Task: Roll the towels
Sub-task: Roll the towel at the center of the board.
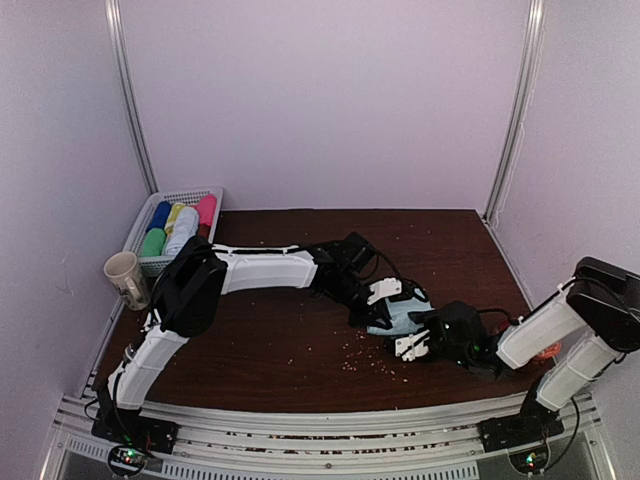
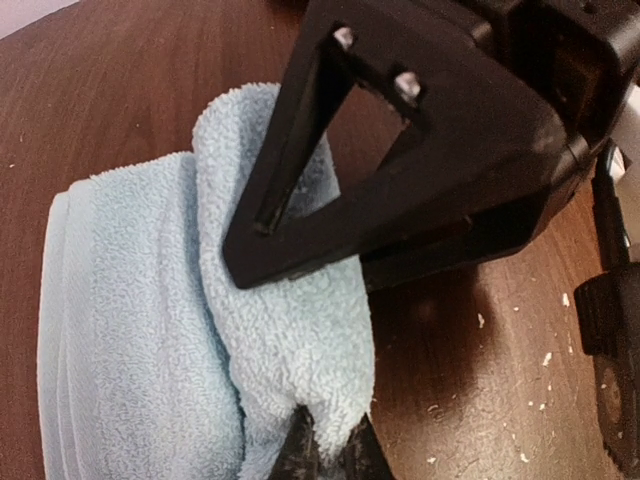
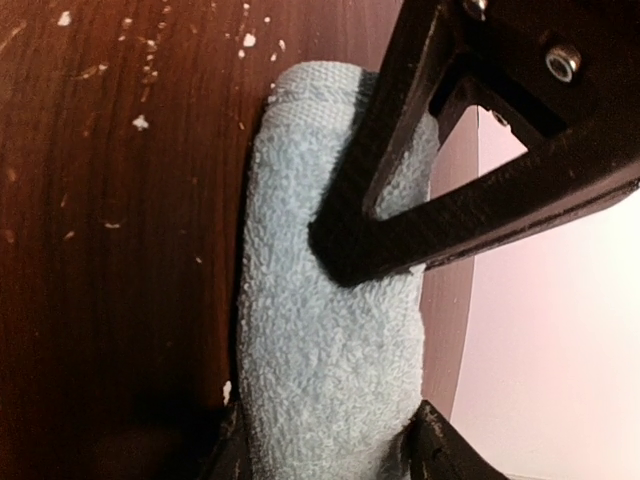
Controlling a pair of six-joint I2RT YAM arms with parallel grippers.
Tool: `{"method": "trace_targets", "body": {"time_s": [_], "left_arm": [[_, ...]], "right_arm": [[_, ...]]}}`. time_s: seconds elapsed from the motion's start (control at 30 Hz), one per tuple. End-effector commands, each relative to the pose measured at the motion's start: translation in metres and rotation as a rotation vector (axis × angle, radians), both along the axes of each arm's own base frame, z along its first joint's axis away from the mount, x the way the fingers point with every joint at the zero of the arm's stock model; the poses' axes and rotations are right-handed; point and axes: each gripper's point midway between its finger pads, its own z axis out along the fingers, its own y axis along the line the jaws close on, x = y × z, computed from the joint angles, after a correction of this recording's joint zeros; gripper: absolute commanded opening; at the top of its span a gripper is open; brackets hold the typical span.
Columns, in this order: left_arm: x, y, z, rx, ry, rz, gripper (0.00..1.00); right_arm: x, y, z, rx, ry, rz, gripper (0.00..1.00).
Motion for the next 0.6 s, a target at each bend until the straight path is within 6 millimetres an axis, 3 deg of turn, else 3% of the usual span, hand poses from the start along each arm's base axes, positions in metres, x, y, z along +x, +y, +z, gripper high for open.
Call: {"method": "trace_targets", "body": {"time_s": [0.0, 0.27, 0.33, 0.4, 0.57], "left_arm": [[-0.015, 0.030, -0.058, 0.175, 0.125, 0.019, 0.00], [-0.006, 0.031, -0.047, 0.158, 0.108, 0.033, 0.03], [0.000, 0.030, -0.038, 0.141, 0.093, 0.047, 0.12], [0.007, 0.030, -0.024, 0.118, 0.069, 0.068, 0.27], [0.017, 0.033, 0.024, 0.041, -0.018, 0.116, 0.52]], "right_arm": [[0.010, 0.000, 0.002, 0.006, -0.021, -0.059, 0.49], [0.007, 0.003, -0.006, -0.004, 0.040, -0.047, 0.18], [0.003, 0.004, -0.010, -0.008, 0.074, -0.038, 0.15], [0.001, 0.005, -0.011, -0.008, 0.103, -0.031, 0.12], [-0.003, 0.009, -0.013, 0.008, 0.184, -0.015, 0.09]]}}
